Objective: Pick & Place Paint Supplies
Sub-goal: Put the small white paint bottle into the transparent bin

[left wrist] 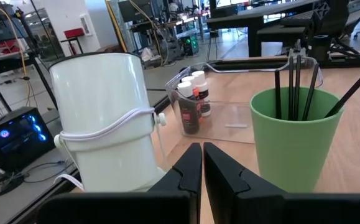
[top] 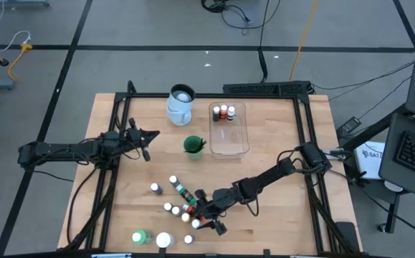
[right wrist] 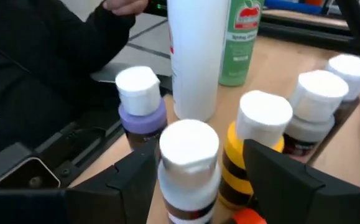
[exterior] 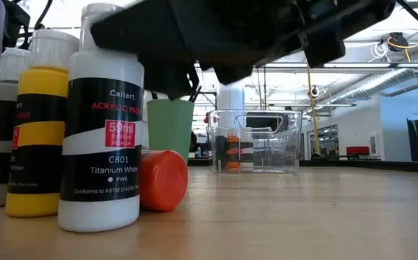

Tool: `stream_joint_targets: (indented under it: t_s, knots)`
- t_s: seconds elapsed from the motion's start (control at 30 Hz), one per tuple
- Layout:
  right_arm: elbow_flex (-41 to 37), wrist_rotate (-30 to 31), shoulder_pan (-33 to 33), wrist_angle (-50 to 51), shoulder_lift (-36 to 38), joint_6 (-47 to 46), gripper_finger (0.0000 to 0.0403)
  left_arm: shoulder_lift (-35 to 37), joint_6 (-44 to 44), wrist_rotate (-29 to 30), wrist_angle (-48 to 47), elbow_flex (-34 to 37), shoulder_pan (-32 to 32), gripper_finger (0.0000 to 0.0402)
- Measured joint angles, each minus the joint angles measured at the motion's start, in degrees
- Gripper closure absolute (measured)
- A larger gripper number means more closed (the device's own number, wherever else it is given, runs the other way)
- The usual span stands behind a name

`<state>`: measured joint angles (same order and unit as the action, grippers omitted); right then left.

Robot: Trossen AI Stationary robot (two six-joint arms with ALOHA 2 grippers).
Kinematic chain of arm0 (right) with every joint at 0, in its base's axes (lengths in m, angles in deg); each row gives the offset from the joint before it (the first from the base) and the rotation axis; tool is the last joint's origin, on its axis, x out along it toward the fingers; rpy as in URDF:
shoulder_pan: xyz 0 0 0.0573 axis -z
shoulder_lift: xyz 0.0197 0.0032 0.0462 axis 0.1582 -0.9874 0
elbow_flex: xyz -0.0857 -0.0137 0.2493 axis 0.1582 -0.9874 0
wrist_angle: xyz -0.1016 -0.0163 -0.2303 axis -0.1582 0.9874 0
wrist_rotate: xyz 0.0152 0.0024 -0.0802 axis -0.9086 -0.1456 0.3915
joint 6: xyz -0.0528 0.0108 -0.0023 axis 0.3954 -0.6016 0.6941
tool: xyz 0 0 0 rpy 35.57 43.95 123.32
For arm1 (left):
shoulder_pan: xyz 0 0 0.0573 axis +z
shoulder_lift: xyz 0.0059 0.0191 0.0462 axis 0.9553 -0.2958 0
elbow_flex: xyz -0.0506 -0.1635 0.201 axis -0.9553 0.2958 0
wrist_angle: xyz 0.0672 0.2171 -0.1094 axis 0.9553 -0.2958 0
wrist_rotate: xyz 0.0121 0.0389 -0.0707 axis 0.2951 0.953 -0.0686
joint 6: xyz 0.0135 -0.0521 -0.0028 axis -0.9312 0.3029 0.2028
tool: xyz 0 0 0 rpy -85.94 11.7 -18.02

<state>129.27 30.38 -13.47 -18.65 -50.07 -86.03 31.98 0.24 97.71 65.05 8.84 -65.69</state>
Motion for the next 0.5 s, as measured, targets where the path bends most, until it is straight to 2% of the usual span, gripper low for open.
stream_joint_targets:
  t_s: [0.3,0.5]
  knots:
    - [-0.01,-0.10,-0.43,-1.31,0.00,1.06,0.0207,-0.02,0.05,0.00,-0.01,0.00,0.00,0.0380]
    - [-0.01,-1.73,0.00,-0.61,0.01,-0.91,0.0273,-0.02,0.09,0.00,-0.01,0.00,-0.02,0.0380]
